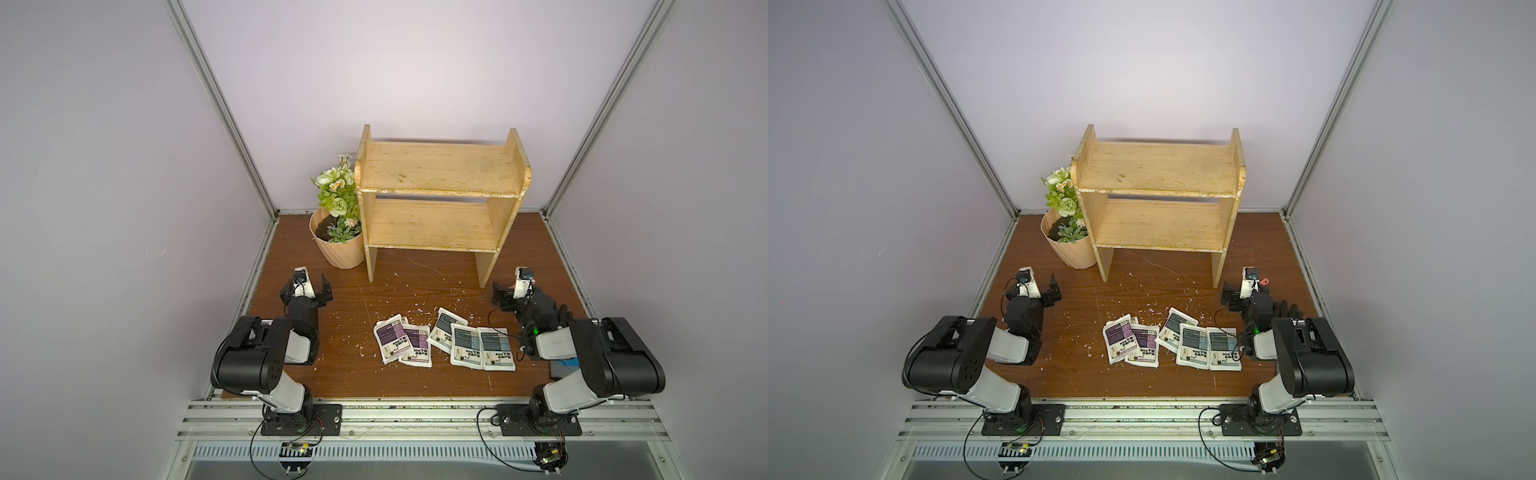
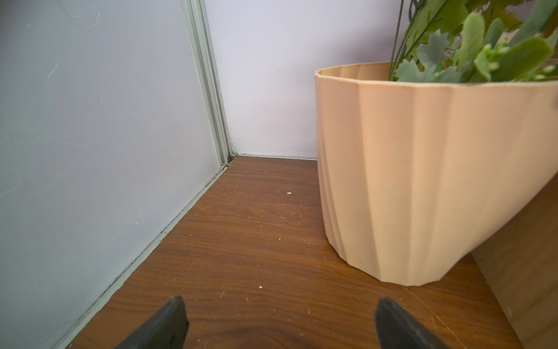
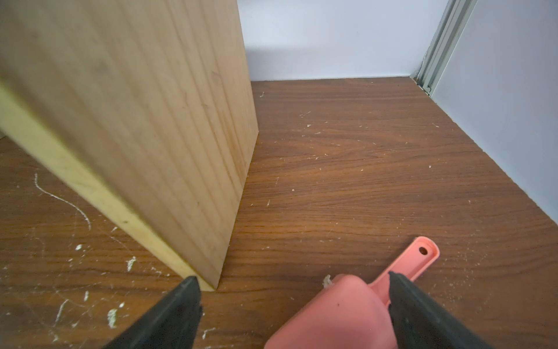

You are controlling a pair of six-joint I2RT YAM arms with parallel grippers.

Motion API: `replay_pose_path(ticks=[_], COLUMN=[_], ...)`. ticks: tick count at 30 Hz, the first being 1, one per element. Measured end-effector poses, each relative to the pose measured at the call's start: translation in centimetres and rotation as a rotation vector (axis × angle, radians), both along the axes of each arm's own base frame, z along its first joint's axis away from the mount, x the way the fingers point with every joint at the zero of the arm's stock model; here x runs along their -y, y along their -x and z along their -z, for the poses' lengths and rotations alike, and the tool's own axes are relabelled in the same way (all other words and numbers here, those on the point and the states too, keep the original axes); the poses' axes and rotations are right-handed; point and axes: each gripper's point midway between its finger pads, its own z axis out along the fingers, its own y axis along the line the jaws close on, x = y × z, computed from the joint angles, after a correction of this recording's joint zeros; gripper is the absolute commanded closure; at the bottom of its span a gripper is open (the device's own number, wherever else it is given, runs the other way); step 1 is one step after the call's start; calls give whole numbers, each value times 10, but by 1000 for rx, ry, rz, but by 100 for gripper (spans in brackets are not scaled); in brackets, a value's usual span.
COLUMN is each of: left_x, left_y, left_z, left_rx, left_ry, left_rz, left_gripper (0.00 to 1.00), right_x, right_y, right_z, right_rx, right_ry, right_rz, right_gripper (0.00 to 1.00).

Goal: Place the bagged coffee beans on the shelf by color
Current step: Pick up the bagged coffee beans at the center of the board.

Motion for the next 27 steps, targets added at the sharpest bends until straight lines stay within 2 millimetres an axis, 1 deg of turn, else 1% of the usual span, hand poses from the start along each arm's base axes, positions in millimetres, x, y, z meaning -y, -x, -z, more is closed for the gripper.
replay_pose_path(ticks=[23,27], left_x=[0,0], left_y=[0,0], left_z=[0,0], left_rx=[0,0], left_ry=[0,0], left_rz=[0,0], left_gripper=[0,0], right_x=[0,0], right_y=[-3,-3], right_z=[-3,-3], right_rx=[-3,-3], right_ry=[1,1], right_rz=[3,4], right_gripper=[0,2])
